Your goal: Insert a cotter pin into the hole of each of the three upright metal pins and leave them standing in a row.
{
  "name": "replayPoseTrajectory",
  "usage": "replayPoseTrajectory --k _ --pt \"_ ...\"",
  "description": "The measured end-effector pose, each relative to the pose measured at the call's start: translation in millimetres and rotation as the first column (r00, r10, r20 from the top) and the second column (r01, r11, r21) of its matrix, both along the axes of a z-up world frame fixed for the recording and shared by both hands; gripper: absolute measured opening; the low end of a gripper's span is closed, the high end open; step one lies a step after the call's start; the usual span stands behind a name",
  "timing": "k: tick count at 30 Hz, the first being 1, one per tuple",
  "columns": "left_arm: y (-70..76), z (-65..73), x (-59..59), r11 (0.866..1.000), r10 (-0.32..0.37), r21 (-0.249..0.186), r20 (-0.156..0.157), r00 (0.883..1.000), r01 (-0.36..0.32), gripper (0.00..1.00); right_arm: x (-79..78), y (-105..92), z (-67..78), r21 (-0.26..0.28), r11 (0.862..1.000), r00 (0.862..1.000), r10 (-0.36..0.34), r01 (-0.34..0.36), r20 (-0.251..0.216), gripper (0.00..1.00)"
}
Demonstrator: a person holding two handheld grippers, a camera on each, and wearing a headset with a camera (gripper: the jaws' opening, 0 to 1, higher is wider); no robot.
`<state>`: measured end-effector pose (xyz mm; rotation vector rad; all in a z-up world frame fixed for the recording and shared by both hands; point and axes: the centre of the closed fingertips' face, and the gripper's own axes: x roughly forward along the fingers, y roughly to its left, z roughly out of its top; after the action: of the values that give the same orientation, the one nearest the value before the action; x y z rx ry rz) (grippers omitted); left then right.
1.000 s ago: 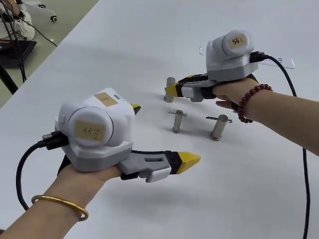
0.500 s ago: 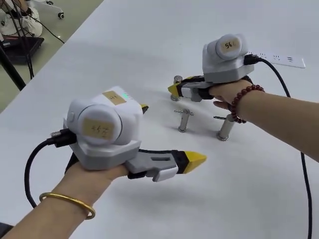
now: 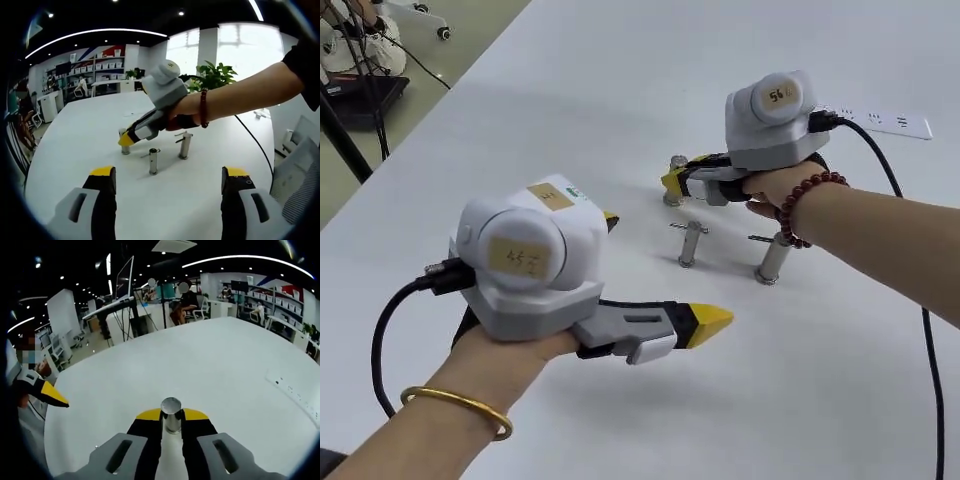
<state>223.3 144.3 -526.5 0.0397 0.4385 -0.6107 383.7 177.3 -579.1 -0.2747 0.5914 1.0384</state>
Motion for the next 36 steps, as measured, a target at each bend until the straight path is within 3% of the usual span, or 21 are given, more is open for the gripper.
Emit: replayPoseTrajectory --k 11,28,36 --pt "-1.6 2.3 -0.2 1.000 -0.005 -0.007 0.007 1.000 0.005 0.86 -10.2 -14.6 2.0 -0.045 0.999 1.000 0.022 -0.022 0.006 0.08" --pt "-8.0 2.3 -2.8 1.000 -0.031 0.003 0.013 0.999 0.031 0.86 -21.0 -85.3 2.8 -0.080 0.997 1.000 0.022 -0.022 -0.006 0.08" --pt "-8.6 1.7 -3.0 0.999 -0.035 0.009 0.013 0.999 0.035 0.86 -35.7 -119.8 5.1 -0.084 0.996 1.000 0.016 -0.016 -0.002 0.08"
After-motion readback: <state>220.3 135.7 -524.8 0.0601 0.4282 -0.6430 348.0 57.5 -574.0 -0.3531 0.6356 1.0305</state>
